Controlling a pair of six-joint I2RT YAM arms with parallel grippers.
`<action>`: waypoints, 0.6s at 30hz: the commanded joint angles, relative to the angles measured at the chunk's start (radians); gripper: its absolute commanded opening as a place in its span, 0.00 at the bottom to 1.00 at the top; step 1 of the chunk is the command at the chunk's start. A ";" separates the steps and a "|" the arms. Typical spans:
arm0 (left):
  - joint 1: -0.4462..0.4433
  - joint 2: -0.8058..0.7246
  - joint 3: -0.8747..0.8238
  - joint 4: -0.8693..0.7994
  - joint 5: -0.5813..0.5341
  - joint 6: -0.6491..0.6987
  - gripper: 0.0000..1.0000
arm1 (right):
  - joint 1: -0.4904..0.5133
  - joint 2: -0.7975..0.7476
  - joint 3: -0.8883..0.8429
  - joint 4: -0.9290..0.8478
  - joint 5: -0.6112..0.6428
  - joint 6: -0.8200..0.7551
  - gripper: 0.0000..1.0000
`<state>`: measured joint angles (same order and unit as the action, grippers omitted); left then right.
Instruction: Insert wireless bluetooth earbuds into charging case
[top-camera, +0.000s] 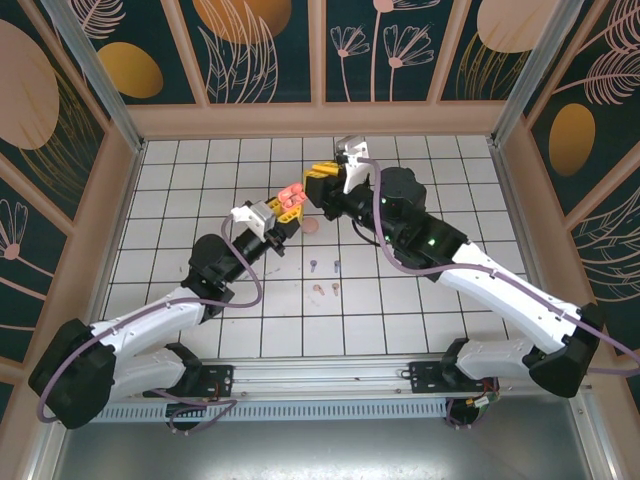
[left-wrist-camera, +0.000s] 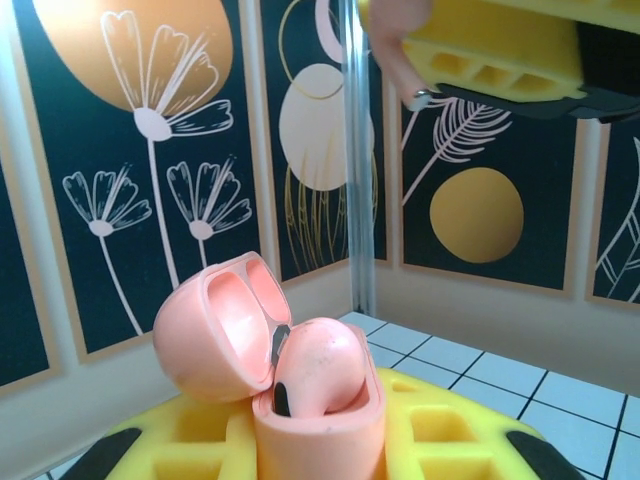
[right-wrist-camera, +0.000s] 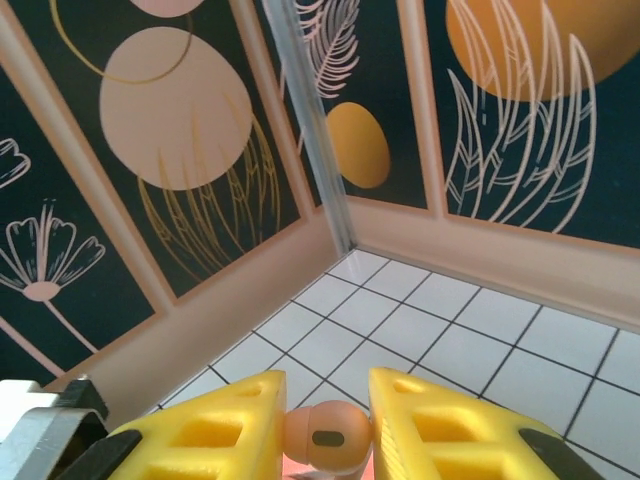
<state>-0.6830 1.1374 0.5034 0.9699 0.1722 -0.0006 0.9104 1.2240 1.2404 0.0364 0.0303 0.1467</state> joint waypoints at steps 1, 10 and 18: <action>-0.007 0.008 0.029 0.069 0.045 0.023 0.00 | -0.007 0.006 -0.029 0.126 -0.069 -0.031 0.27; -0.007 0.015 0.040 0.092 0.047 0.033 0.00 | -0.008 -0.004 -0.108 0.194 -0.074 -0.056 0.26; -0.007 0.024 0.053 0.100 0.053 0.019 0.00 | -0.014 -0.010 -0.178 0.254 -0.052 -0.056 0.25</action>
<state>-0.6830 1.1568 0.5209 1.0138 0.2031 0.0151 0.9081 1.2270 1.0836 0.2092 -0.0273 0.1051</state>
